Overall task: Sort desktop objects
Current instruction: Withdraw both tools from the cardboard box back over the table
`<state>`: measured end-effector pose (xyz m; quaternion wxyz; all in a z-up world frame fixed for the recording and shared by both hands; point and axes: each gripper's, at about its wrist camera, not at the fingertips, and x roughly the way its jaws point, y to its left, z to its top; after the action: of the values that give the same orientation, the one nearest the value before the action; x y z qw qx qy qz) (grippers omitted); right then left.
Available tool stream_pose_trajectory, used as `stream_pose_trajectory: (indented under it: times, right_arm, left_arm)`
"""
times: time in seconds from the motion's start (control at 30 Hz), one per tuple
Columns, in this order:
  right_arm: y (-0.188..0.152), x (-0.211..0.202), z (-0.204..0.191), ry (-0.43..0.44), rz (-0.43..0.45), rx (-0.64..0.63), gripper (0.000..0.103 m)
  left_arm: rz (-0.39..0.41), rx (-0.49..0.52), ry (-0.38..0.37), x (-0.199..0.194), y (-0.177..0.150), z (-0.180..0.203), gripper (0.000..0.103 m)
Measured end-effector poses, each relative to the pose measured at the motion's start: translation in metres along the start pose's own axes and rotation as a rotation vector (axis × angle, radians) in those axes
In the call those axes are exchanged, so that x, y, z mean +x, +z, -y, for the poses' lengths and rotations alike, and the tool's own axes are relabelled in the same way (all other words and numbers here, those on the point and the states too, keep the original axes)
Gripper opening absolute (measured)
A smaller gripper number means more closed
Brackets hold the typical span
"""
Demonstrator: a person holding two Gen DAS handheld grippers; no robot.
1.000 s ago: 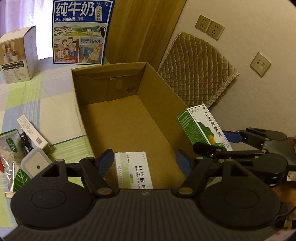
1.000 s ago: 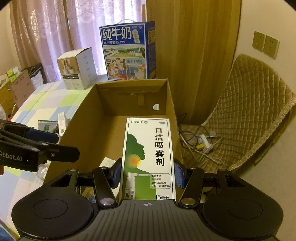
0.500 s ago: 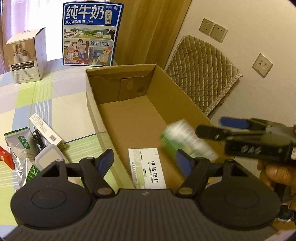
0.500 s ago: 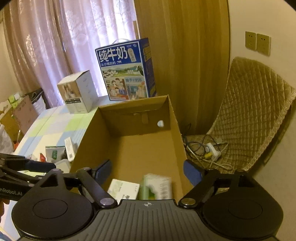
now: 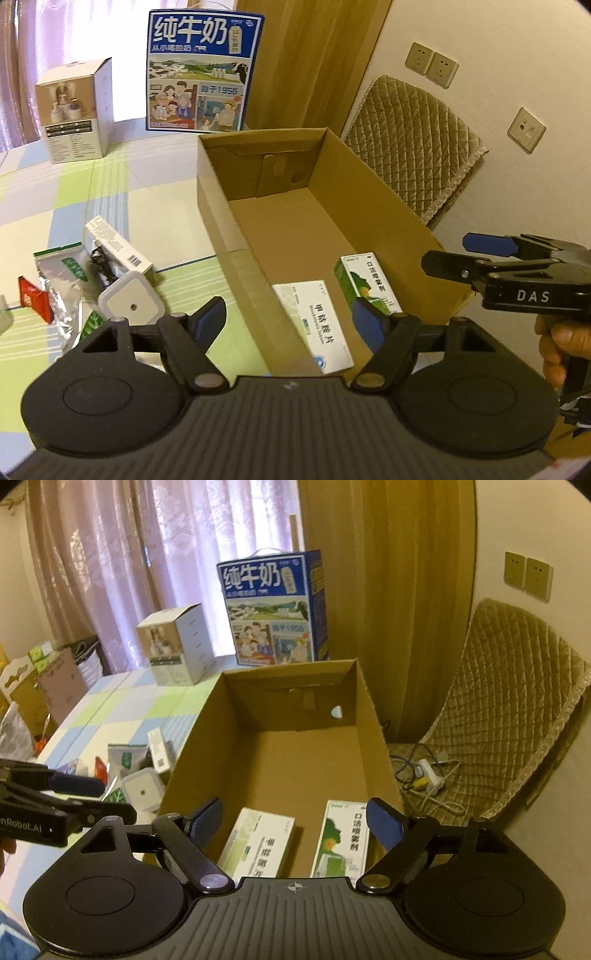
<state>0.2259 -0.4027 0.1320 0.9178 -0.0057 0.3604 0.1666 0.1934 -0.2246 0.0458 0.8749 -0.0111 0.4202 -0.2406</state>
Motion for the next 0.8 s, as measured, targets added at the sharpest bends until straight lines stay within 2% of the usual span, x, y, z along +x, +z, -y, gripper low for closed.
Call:
stream_pose_trajectory:
  times: [0.4,0.8]
  right_arm:
    - [-0.013,-0.012,-0.049,0.036,-0.022,-0.072,0.082]
    - [-0.02,-0.01,-0.117,0.095,-0.038,-0.193,0.082]
  left_arm:
    - [0.012,-0.034,0.056,-0.04,-0.033,-0.041,0.076]
    - [0.032,-0.086,0.174,-0.089,-0.08,-0.105,0.086]
